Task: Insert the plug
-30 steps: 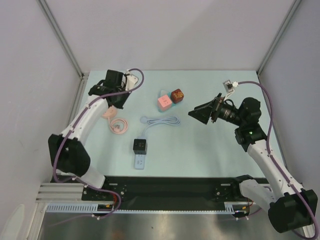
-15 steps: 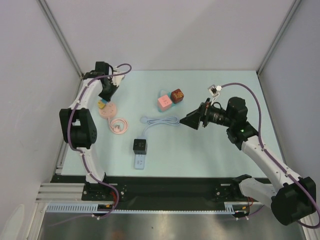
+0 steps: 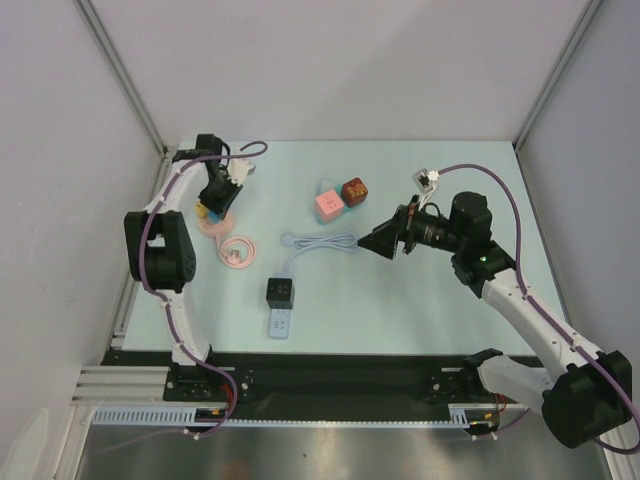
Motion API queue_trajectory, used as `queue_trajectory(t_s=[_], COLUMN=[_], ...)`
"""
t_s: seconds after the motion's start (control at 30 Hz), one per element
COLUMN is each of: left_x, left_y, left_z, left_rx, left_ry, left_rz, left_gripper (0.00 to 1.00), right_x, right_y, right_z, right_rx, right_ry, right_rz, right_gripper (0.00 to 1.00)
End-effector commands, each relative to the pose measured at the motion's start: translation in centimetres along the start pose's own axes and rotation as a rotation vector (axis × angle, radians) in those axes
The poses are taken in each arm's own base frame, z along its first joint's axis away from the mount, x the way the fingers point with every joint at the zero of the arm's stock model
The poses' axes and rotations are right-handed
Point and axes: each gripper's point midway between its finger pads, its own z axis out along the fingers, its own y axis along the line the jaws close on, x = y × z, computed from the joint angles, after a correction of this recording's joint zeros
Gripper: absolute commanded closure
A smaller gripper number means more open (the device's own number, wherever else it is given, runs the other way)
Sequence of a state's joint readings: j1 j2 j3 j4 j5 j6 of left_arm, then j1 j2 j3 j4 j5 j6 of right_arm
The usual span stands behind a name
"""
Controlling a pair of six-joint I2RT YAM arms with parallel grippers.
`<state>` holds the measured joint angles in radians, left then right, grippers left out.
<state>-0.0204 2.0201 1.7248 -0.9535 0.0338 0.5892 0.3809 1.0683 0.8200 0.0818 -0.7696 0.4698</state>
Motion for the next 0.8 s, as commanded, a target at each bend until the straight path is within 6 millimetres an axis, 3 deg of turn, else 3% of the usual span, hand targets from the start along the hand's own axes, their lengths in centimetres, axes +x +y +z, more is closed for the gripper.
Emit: queue_trajectory(t_s=[0.0, 0.57, 0.77], left_x=[0.0, 1.5, 1.1], left_y=[0.0, 0.7, 1.1], left_z=[0.4, 2.5, 2.8], left_rx=[0.02, -0.002, -0.005], left_ry=[-0.012, 0.059, 0.055], left_rz=[0.02, 0.015, 0.016], left_gripper=[1.0, 1.0, 1.0], right_x=[-1.9, -1.4, -1.2], right_y=[1.1, 0.8, 0.7], right_z=[0.1, 0.5, 0.7], right_rx=[-0.019, -0.019, -0.022], right_ry=[-0.037, -0.016, -0.006], right_rz=[-0.061, -0.061, -0.058], right_gripper=[0.0, 0.0, 0.0])
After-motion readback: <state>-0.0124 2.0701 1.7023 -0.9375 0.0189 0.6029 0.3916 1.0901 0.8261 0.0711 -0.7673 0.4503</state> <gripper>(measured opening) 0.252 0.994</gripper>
